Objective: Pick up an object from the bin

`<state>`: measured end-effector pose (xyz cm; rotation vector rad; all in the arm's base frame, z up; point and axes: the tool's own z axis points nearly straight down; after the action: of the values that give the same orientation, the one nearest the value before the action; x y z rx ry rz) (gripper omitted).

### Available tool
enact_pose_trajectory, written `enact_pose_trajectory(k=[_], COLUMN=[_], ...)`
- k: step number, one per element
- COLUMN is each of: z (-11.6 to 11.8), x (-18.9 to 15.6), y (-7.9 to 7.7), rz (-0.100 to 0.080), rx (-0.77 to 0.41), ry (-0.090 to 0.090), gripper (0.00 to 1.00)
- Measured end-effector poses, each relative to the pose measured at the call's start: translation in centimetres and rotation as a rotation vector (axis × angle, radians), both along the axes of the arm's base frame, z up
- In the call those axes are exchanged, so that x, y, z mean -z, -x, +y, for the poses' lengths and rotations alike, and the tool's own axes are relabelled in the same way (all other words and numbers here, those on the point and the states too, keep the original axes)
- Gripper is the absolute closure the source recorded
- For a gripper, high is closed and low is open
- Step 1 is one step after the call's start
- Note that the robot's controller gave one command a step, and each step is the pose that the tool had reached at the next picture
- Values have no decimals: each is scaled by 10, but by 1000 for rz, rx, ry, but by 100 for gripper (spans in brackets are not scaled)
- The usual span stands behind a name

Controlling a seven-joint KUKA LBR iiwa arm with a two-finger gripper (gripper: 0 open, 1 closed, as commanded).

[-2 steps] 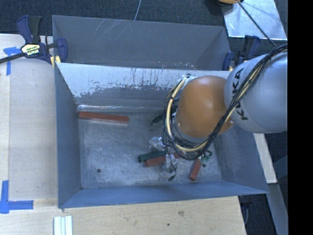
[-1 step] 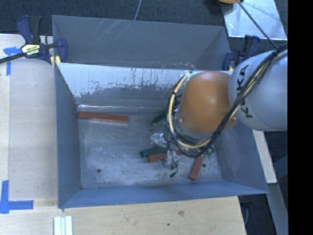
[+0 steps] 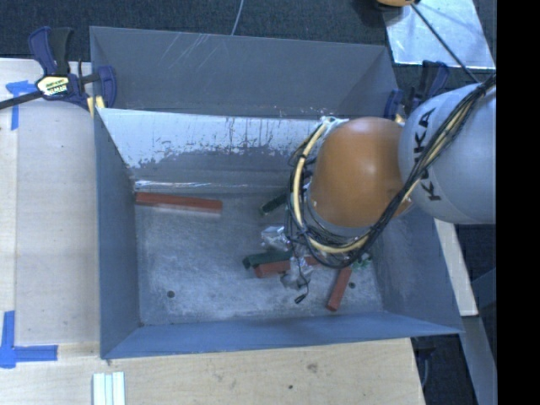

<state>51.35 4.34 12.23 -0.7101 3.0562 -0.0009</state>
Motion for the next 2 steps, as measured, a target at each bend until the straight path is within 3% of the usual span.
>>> enact_pose_trajectory(k=[2], z=[0], x=[-24], y=[0], rz=[1], rx=[1], ry=[0], gripper=[100])
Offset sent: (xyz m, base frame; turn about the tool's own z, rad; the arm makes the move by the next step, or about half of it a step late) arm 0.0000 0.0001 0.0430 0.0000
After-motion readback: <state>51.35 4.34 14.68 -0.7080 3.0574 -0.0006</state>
